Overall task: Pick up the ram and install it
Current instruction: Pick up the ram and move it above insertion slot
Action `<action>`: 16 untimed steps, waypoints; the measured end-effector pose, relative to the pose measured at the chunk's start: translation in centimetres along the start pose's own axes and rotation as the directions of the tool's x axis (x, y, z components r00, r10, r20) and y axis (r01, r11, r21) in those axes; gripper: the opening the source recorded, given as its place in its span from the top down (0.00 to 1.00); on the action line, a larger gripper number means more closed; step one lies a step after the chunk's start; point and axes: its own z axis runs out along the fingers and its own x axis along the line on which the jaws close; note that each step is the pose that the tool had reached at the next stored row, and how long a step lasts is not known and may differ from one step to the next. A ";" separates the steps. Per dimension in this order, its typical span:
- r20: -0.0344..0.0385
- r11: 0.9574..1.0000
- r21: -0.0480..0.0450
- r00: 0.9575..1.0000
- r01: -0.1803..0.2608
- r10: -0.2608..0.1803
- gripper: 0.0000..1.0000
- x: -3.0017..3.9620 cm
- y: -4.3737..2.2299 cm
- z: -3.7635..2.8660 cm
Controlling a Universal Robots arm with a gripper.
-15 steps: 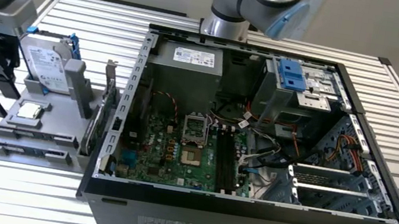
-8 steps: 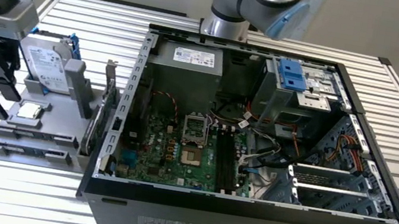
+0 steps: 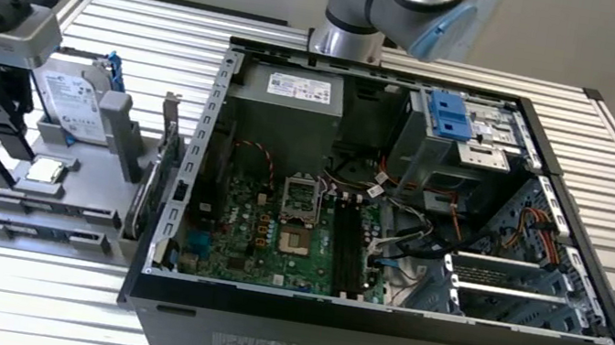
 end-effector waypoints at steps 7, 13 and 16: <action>0.000 1.000 0.000 1.000 0.000 0.000 0.00 0.00 -0.07 0.38; 0.000 1.000 0.000 1.000 0.000 0.000 0.00 0.00 -0.08 0.69; 0.000 1.000 0.000 1.000 0.000 0.000 0.00 0.00 -0.09 0.90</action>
